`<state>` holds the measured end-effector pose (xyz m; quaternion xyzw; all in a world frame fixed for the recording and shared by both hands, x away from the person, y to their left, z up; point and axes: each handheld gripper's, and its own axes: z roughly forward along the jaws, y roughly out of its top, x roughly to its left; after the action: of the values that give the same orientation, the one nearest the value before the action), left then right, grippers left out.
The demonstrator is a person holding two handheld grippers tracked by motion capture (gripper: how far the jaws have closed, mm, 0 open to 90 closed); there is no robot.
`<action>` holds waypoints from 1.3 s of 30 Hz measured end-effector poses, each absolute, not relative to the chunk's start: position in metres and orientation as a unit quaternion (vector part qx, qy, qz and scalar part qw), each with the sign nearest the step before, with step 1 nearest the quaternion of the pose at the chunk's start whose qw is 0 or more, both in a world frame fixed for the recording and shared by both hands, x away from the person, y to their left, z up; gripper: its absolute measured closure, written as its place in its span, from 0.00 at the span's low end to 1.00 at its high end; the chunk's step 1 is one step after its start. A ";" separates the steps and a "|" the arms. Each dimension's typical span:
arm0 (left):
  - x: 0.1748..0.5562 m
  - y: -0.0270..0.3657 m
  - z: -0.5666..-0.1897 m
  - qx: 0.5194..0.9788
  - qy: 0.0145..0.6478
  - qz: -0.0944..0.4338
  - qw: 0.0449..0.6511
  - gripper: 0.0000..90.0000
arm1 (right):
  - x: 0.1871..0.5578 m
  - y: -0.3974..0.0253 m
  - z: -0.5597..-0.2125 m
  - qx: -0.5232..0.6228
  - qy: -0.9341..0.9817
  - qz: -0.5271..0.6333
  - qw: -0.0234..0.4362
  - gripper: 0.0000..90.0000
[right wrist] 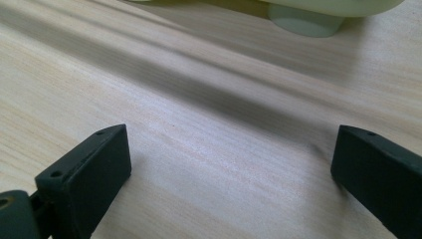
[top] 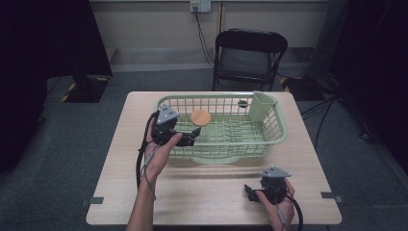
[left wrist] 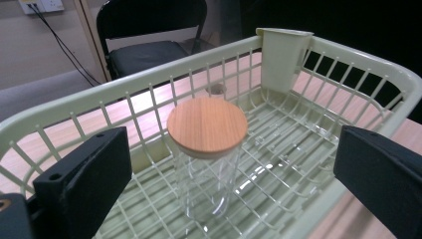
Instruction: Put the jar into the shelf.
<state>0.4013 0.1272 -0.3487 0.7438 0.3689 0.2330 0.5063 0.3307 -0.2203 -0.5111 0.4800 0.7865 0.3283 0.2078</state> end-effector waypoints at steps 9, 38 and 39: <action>0.374 0.131 -0.358 0.742 0.365 0.246 0.505 0.02 | 0.331 -0.220 -0.511 0.480 0.786 0.328 0.208 0.02; 0.309 0.152 -0.418 0.732 0.405 0.249 0.489 0.03 | 0.331 -0.220 -0.511 0.480 0.786 0.328 0.208 0.02; 0.308 0.153 -0.422 0.731 0.409 0.246 0.487 0.03 | 0.331 -0.220 -0.511 0.480 0.786 0.328 0.208 0.02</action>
<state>0.3078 0.1525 -0.4223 0.7310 0.4091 0.2463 0.4874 0.3307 -0.2203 -0.5111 0.4801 0.7865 0.3283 0.2079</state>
